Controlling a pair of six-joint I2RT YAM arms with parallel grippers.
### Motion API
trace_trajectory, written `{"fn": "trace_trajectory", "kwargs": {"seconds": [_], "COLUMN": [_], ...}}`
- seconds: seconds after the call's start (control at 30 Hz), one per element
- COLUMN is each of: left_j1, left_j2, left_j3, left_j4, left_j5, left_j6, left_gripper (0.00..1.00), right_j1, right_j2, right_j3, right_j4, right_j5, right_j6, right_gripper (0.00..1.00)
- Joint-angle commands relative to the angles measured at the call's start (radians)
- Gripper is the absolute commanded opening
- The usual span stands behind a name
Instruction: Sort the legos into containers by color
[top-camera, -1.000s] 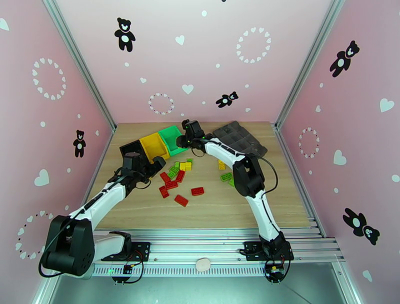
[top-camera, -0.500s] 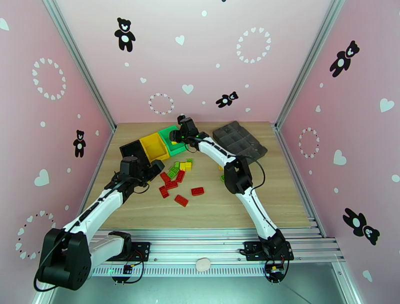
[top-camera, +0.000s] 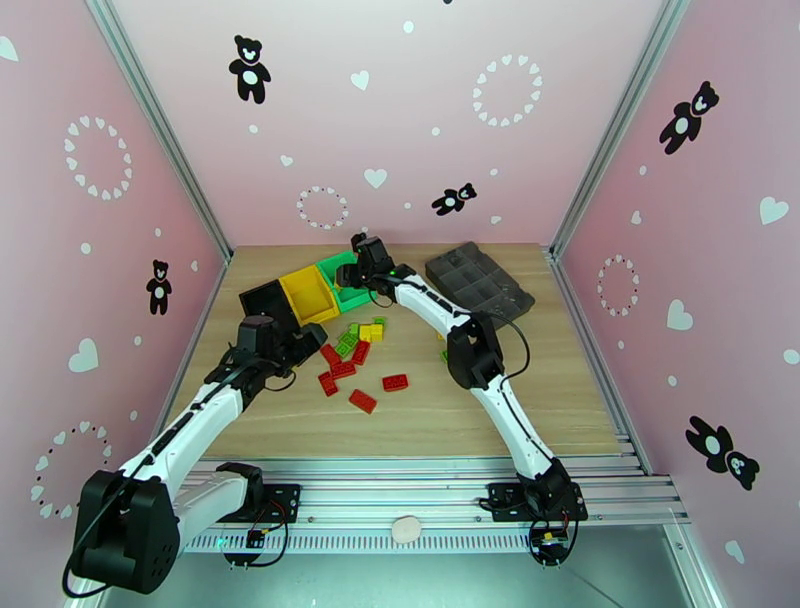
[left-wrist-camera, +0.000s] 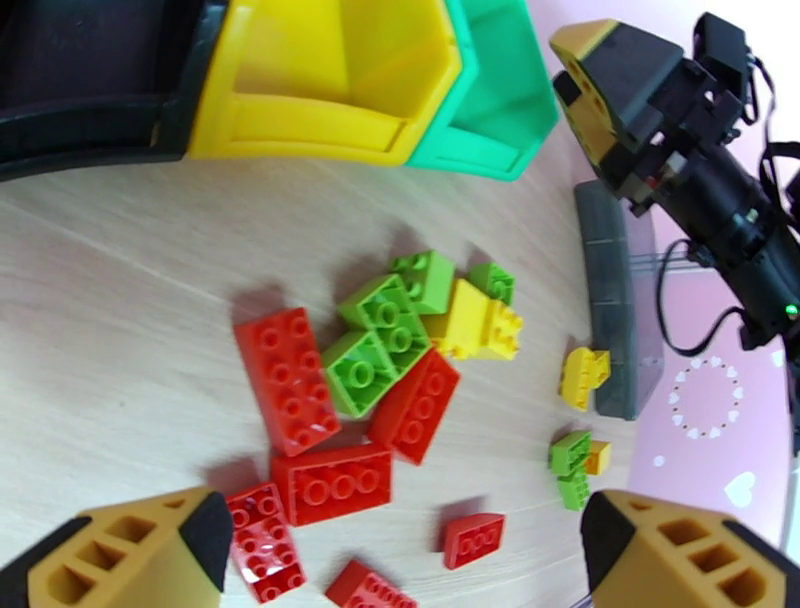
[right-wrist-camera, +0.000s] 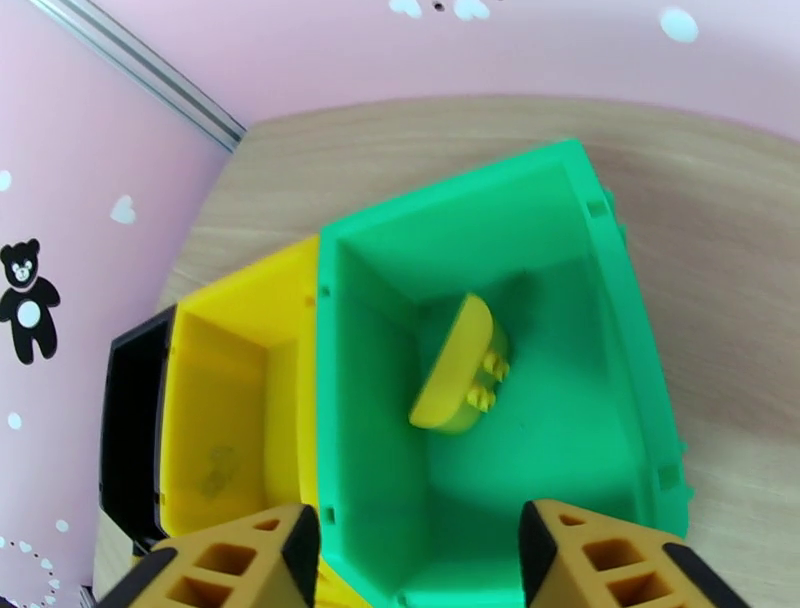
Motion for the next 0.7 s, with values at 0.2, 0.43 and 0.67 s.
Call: {"fn": "trace_trajectory", "kwargs": {"seconds": [0.2, 0.43, 0.67], "left_j1": [-0.2, -0.404, -0.594], "left_j2": [0.059, 0.212, 0.424], "left_j3": [0.081, 0.189, 0.369], "left_j4": [-0.124, -0.205, -0.244], "left_j5": [-0.167, -0.263, -0.303], "left_j6": [0.083, 0.134, 0.285], "left_gripper": [0.87, 0.76, 0.77], "right_j1": [-0.004, -0.069, -0.115], "right_j2": [-0.439, -0.769, -1.087], "right_j3": [-0.457, -0.938, -1.32], "right_j4": [0.024, 0.035, -0.003], "right_j5": [0.095, 0.128, 0.132], "right_j6": [-0.098, -0.134, -0.121], "right_gripper": [0.53, 0.63, 0.77]}}
